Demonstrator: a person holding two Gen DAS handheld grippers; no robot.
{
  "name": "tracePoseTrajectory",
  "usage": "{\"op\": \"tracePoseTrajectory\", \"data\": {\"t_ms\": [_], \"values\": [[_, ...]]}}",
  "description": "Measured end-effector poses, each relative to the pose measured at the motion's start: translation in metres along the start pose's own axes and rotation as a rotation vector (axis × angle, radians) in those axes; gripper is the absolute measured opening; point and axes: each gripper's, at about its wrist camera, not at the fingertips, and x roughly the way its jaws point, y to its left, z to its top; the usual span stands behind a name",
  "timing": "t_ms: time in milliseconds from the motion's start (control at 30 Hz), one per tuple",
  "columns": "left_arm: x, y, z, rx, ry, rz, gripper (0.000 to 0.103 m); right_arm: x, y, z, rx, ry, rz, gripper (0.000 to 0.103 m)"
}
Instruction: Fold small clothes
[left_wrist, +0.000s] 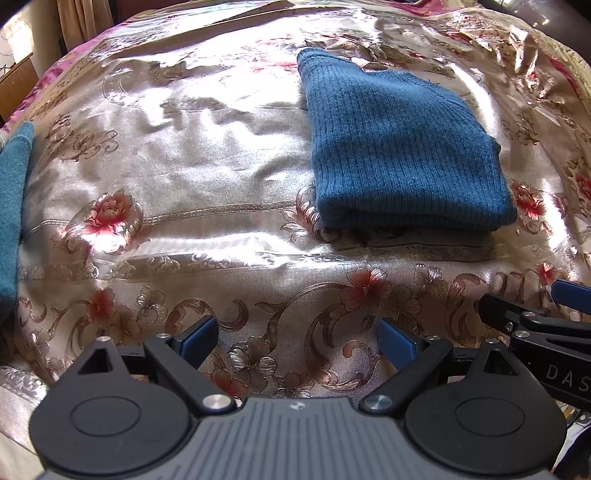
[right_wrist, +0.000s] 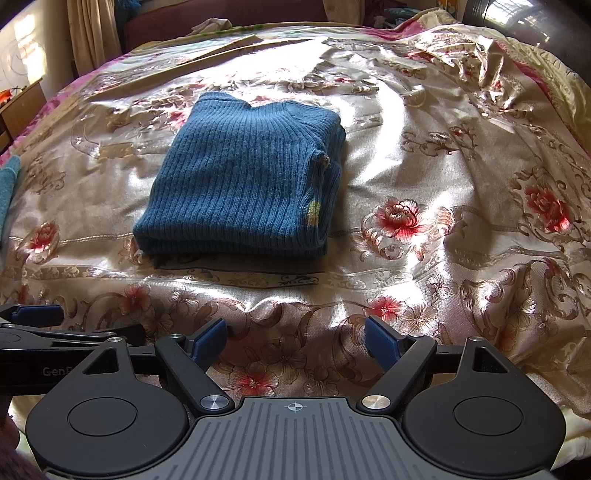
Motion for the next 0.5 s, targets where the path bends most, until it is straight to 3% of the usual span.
{"op": "tracePoseTrajectory", "data": {"t_ms": [500], "values": [[0.0024, 0.0007, -0.0024, 0.003, 0.002, 0.001, 0.097, 0.0002, 0.0, -0.0008, 0.001, 0.001, 0.001, 0.084]]}}
